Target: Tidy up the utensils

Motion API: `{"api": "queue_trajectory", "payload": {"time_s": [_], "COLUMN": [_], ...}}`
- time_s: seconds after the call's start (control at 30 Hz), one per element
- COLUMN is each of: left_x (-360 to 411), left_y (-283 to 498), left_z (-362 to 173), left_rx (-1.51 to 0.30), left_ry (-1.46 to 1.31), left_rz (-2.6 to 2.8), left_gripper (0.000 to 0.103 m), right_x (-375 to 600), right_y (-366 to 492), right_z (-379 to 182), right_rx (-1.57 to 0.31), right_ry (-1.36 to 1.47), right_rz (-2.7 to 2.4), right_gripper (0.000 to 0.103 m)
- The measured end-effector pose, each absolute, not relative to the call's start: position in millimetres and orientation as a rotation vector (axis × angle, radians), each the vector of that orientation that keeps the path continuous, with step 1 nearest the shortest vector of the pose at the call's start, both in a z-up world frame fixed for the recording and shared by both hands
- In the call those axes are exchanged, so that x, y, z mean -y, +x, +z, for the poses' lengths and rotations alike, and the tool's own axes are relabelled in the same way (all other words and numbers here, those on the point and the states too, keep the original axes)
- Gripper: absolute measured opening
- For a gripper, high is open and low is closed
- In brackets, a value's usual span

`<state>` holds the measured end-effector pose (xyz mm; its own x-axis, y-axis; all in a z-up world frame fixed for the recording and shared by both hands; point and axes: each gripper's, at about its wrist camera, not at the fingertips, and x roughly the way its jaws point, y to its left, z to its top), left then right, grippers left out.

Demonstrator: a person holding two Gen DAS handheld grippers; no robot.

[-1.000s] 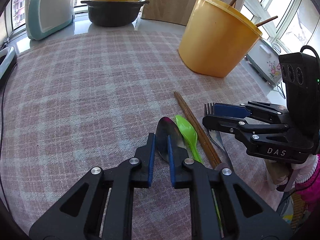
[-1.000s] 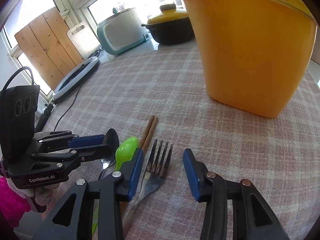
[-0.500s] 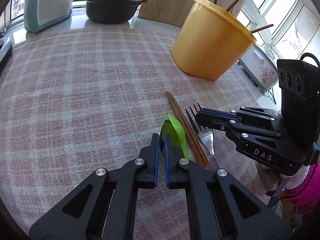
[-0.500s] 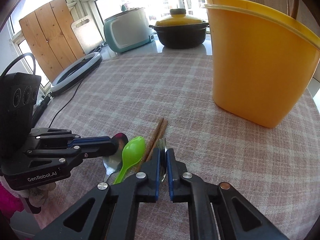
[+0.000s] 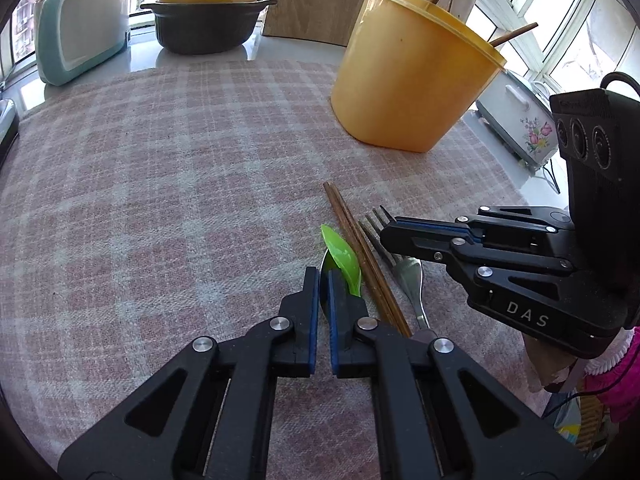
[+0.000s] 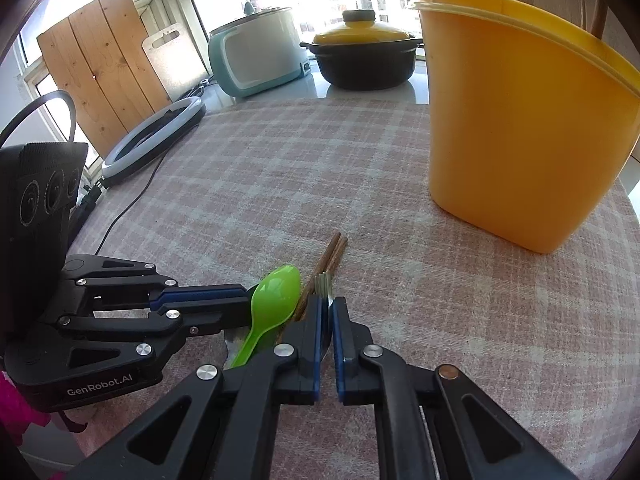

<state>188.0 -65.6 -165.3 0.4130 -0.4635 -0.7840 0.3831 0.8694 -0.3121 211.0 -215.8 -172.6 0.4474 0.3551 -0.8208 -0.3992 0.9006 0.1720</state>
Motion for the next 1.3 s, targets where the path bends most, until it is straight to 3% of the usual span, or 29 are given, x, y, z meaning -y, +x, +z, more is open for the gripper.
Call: {"api": "queue_trajectory", "payload": {"time_s": [0.33,0.8,1.3], "left_x": [38.6,82.0,82.7], "left_y": [187.8,178.8,190.8], "left_z": [-151.7,-153.5,-165.7], "left_rx": [-0.985,-0.974,-1.038], "left_ry": [-0.025,0.232,0.166], "left_rz": [-0.42,-0.394,-0.44], "left_gripper": [0.0,0.0,0.002], "right_x": [227.6,232.4,239.4], "right_y": [206.7,202.6,206.7], "right_z": [-164.6,-161.7,-167.1], "right_rx": [-0.989,-1.0,-1.027], "right_ry": [-0.028,-0.052,-0.031], "right_rz": [0.438,0.404,0.414], "right_gripper": [0.0,0.0,0.0]}}
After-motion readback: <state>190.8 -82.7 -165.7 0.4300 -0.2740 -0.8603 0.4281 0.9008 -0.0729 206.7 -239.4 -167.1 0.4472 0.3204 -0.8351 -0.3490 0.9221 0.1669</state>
